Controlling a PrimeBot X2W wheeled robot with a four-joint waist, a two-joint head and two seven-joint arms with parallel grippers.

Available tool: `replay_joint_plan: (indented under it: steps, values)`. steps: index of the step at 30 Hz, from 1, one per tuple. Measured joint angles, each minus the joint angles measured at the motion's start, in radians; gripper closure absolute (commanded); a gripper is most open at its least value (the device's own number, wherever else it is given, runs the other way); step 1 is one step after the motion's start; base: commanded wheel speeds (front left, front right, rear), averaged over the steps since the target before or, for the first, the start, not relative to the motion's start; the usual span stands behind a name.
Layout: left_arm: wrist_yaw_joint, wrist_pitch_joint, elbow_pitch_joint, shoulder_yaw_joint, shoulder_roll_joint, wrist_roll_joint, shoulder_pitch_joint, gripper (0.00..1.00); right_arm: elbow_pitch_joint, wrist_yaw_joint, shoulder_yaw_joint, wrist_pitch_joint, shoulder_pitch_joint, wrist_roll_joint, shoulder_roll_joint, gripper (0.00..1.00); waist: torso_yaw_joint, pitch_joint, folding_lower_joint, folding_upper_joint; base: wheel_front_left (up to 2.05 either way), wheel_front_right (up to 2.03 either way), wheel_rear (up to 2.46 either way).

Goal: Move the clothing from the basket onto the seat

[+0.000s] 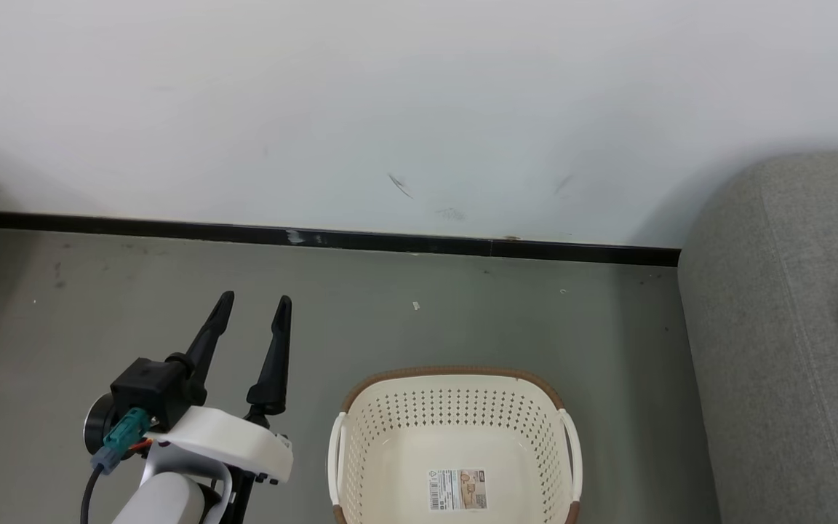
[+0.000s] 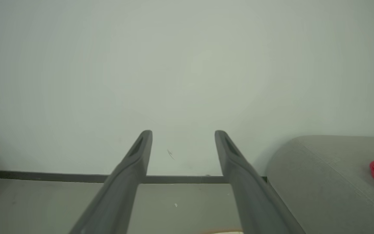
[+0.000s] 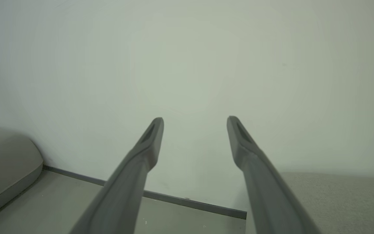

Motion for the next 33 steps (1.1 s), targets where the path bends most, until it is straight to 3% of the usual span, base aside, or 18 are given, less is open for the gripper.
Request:
replay_joint_plan:
  steps: [18, 24, 33]
  values:
    - [0.019, -0.021, 0.011, 0.038, 0.000, -0.010, 0.106, 0.00, -0.154, 0.000, -0.166, 0.000, 0.291, -0.139, 0.235, 0.00, 0.047, -0.038, 0.0000, 0.0000, 0.00, 0.00, 0.00]
    - [0.008, -0.025, 0.015, 0.038, -0.002, -0.041, 0.146, 0.00, -0.202, 0.000, -0.166, 0.000, 0.383, -0.184, 0.305, 0.00, 0.051, -0.049, 0.0000, 0.0000, 0.00, 0.00, 0.00]
    - [0.017, -0.030, 0.016, 0.049, 0.020, -0.004, 0.164, 0.00, -0.241, 0.000, -0.198, 0.000, 0.456, -0.247, 0.361, 0.00, 0.049, -0.055, 0.0000, 0.0000, 0.00, 0.00, 0.00]
